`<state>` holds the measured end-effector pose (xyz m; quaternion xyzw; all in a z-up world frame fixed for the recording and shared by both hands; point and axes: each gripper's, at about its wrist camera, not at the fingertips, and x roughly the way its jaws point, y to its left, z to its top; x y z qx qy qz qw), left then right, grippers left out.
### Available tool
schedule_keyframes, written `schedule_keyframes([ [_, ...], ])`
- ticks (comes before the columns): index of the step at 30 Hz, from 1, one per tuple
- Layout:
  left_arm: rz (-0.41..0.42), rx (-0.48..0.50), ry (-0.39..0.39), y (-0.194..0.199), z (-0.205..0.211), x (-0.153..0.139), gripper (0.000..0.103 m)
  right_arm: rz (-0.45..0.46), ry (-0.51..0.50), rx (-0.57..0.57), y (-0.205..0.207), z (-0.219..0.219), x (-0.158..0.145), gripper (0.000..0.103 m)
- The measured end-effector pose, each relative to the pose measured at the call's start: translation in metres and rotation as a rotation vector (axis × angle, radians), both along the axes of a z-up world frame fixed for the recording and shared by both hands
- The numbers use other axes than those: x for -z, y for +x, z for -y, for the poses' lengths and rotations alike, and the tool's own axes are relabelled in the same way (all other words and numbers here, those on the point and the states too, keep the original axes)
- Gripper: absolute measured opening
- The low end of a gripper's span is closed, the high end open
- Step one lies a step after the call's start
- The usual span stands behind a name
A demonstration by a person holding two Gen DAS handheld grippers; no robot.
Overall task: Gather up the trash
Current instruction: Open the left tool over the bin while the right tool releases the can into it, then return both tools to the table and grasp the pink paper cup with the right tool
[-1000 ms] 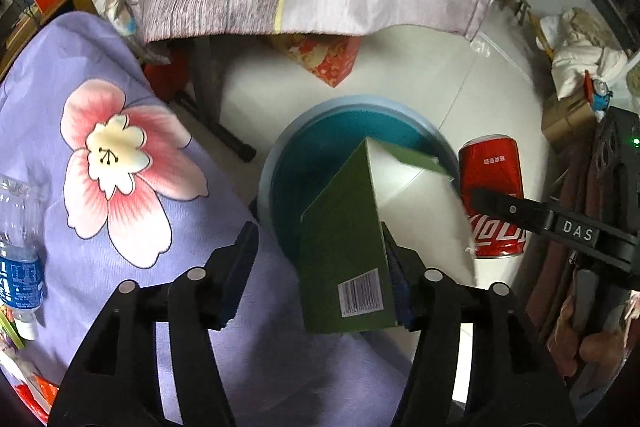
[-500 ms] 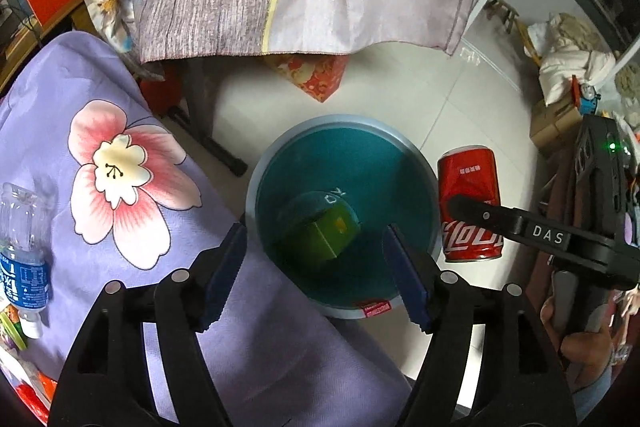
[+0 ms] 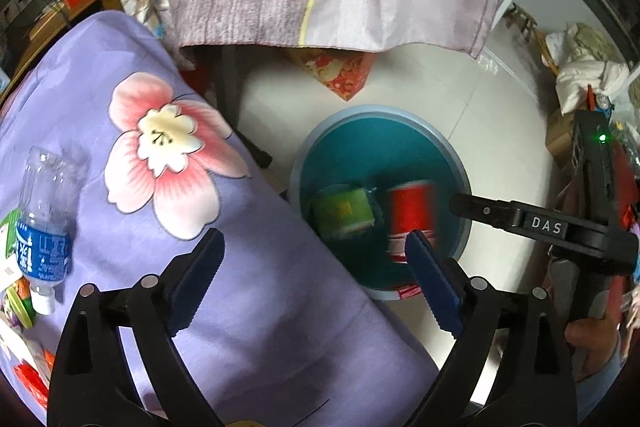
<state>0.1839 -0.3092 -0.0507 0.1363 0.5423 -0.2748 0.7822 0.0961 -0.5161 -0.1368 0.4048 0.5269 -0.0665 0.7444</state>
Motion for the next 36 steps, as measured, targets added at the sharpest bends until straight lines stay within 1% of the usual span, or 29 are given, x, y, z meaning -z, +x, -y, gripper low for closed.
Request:
schedule_keyframes([
  [5,-0.011,-0.019,0.005,0.003,-0.009,0.002,0.094,-0.013,0.026,0.005,0.002,0.0,0.007,0.075],
  [10,-0.018,-0.031,-0.003,0.003,-0.015,0.001,0.094,-0.036,0.031,0.009,0.003,-0.001,0.011,0.076],
  [11,-0.017,-0.033,-0.004,0.002,-0.016,0.0,0.095,-0.042,0.032,0.008,0.004,-0.002,0.011,0.077],
  [16,-0.007,-0.056,-0.01,-0.004,-0.029,-0.007,0.095,-0.06,0.001,-0.032,0.013,-0.015,0.004,0.08],
  [17,-0.004,-0.065,-0.012,-0.005,-0.034,-0.008,0.095,-0.061,-0.003,-0.039,0.014,-0.018,0.003,0.084],
  [18,-0.001,-0.073,-0.014,-0.007,-0.039,-0.01,0.095,-0.062,-0.012,-0.049,0.016,-0.023,0.0,0.084],
  [21,0.011,-0.102,-0.011,-0.015,-0.059,-0.015,0.096,-0.057,-0.027,-0.075,0.015,-0.036,-0.007,0.084],
  [26,0.043,-0.138,-0.005,-0.029,-0.097,-0.026,0.096,-0.041,-0.023,-0.129,0.009,-0.072,-0.023,0.084],
  [32,0.088,-0.188,-0.012,-0.049,-0.16,-0.042,0.099,-0.006,-0.044,-0.192,-0.002,-0.118,-0.047,0.084],
  [36,0.094,-0.239,-0.02,-0.056,-0.2,-0.046,0.099,0.009,-0.06,-0.22,-0.011,-0.146,-0.06,0.084],
])
